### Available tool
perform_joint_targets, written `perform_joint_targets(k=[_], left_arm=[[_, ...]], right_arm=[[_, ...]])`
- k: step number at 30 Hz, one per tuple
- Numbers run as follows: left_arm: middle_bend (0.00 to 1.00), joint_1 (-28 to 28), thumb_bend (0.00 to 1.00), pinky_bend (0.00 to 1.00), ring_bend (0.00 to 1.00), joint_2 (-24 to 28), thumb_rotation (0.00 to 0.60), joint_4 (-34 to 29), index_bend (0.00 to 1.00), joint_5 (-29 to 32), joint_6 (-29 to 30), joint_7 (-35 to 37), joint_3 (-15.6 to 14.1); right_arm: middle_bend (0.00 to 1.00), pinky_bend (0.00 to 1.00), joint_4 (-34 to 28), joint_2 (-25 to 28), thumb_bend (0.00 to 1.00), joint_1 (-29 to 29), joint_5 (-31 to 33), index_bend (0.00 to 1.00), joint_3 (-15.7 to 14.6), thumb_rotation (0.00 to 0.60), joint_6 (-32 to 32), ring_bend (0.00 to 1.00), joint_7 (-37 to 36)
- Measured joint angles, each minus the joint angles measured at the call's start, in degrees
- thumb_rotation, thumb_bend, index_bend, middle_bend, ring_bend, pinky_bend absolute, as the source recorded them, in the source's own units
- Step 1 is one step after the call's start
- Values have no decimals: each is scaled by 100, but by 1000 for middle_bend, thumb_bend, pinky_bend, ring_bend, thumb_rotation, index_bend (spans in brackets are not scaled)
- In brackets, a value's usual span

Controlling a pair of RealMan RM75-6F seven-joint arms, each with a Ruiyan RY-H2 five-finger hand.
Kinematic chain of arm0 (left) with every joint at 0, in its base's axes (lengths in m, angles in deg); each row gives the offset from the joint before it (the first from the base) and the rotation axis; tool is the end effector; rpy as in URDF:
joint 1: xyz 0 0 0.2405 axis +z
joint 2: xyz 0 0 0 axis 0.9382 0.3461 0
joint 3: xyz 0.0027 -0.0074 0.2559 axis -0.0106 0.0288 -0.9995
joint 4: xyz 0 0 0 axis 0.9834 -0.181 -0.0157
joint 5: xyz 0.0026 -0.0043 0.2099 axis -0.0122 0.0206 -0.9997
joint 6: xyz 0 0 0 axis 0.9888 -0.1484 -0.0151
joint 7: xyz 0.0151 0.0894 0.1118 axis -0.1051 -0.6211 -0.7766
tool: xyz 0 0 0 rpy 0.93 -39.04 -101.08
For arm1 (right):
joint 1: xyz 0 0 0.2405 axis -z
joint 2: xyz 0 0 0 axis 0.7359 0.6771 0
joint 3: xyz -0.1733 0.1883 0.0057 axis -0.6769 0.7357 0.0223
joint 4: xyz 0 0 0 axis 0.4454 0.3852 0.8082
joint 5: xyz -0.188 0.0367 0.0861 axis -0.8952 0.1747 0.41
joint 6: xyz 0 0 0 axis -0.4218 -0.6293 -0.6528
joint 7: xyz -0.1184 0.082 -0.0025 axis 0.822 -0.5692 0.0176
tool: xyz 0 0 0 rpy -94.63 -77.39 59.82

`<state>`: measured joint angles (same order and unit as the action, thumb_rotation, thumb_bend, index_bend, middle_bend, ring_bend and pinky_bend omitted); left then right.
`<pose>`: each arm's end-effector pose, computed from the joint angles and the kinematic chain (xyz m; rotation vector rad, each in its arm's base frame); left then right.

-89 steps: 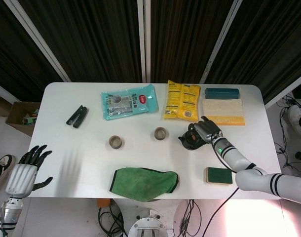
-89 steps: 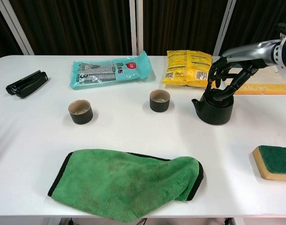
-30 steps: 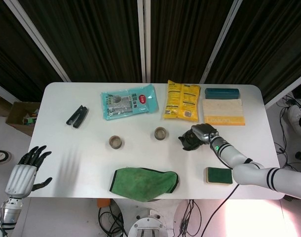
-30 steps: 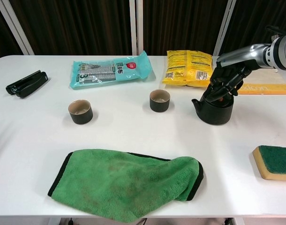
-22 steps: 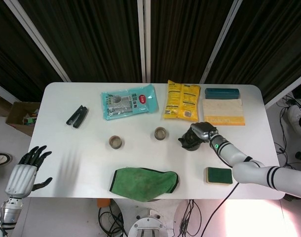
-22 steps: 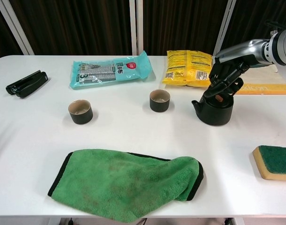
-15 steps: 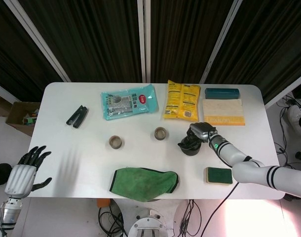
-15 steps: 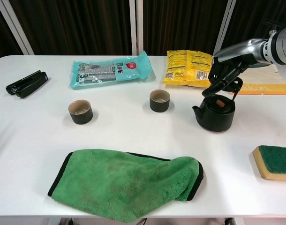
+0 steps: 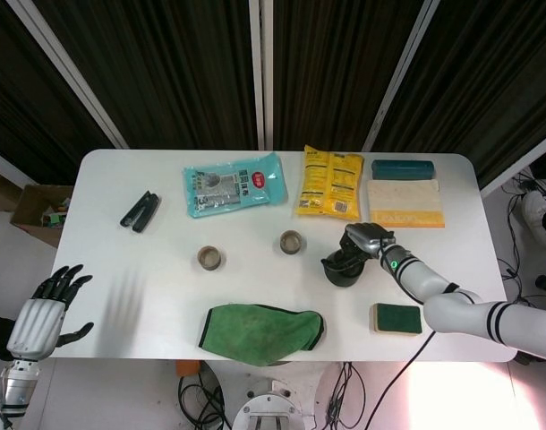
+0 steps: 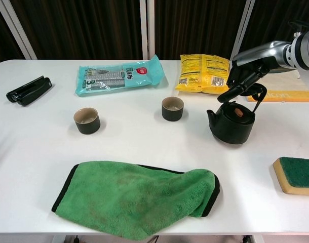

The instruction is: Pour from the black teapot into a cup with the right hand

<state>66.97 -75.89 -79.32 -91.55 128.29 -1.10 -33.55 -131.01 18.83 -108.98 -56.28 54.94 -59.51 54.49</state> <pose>-0.3278 0.1489 0.1074 -1.5136 -0.8941 -0.9068 -0.1536 -0.3794 0.0289 1.9471 -1.4806 0.5445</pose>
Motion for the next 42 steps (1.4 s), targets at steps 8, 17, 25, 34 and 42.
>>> perform_joint_targets(k=[8,17,25,34,42], left_arm=[[86,6,130,226,73,-6,600,15,207,3,2,13,-4],[86,-4,130,226,74,-16,600,28,208,12,-25,18,-4],[86,-5,129,226,74,-14,600,24,207,20,-36,12,-6],[86,-11,130,225,74,-2,600,31,208,35,-57,36,-5],[86,-21,130,226,74,-5,600,40,209,48,-86,63,-6]], right_arm=[[892,635,-19,30,135,86,-164,908,69,335,-61,808,-141],[908,607,-34,96,135,148,-324,932,131,334,34,824,-310],[908,568,-57,90,132,148,-396,930,61,333,-234,816,-120],[908,396,-88,102,95,7,-247,925,-82,332,-349,815,183],[910,374,-147,94,90,-141,39,932,-240,331,-474,818,489]])
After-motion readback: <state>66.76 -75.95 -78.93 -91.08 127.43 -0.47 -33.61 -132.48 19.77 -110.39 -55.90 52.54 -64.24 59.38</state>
